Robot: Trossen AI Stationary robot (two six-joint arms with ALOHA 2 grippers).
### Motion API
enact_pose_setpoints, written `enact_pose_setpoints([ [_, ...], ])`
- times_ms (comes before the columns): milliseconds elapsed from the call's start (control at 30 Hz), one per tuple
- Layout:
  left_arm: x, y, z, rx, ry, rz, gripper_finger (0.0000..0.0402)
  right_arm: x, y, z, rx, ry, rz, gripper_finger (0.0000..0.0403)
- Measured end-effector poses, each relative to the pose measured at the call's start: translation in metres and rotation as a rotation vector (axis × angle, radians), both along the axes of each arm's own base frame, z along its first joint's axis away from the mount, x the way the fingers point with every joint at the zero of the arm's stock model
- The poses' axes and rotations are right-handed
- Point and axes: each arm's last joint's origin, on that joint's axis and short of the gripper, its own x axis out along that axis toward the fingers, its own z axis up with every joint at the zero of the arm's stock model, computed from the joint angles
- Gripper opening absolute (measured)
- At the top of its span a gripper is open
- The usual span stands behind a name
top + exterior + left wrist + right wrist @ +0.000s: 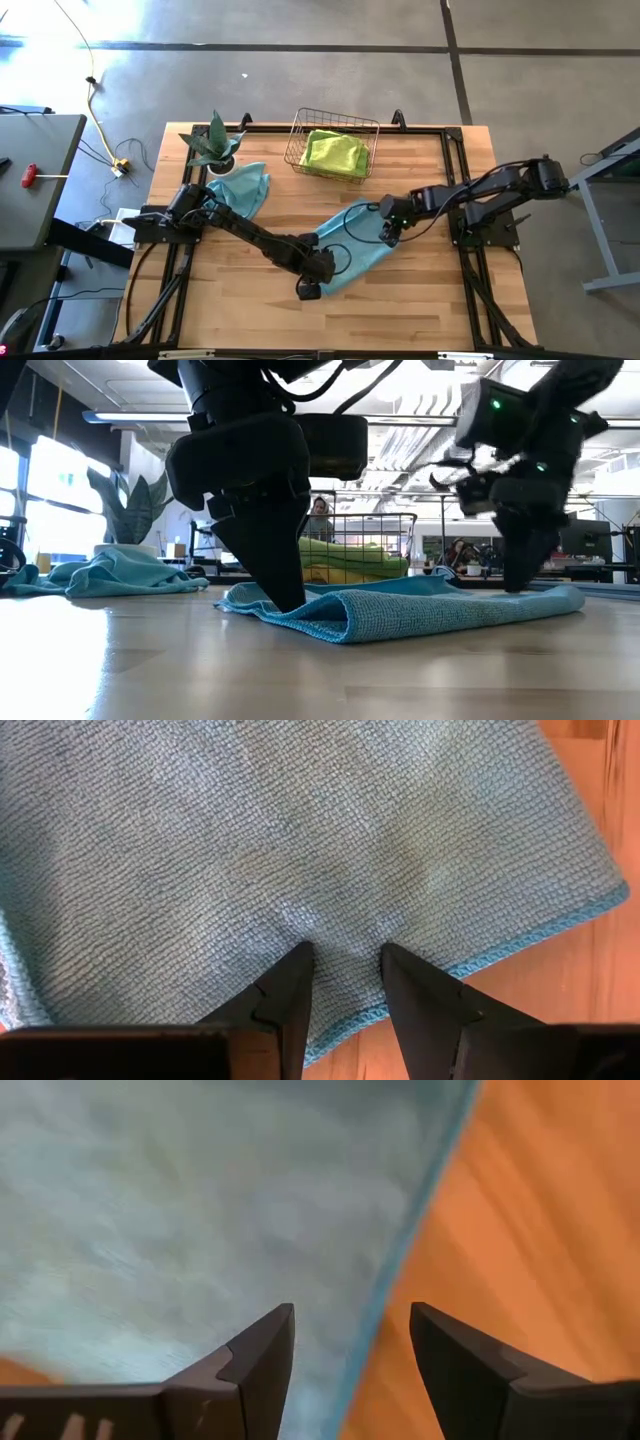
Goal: Fold microfiber towels
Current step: Fold the bottom blue microfiber towel
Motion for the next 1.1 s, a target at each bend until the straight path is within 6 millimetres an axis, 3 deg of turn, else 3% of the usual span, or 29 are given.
enact_pose_setpoints([
  [233, 0.000, 0.000, 0.000, 0.004, -0.001, -0.010, 0.0115, -0.010, 0.002, -0.015, 0.080, -0.009, -0.085, 0.0193],
  [700, 0.001, 0.002, 0.000, 0.009, -0.005, -0.019, 0.0115, -0.005, 0.029, -0.014, 0.070, -0.096, -0.001, 0.0186],
  [833, 0.001, 0.003, 0.000, 0.008, -0.006, -0.016, 0.0115, -0.007, 0.030, -0.015, 0.028, -0.079, -0.014, 0.0143],
  [1033, 0.004, 0.001, 0.003, 0.005, -0.019, -0.019, 0.0115, -0.009, 0.029, -0.016, 0.004, -0.058, -0.020, 0.0021],
  [1100, 0.006, -0.001, 0.006, 0.009, -0.028, -0.039, 0.0115, -0.009, 0.028, -0.016, 0.002, -0.054, -0.005, 0.0009],
])
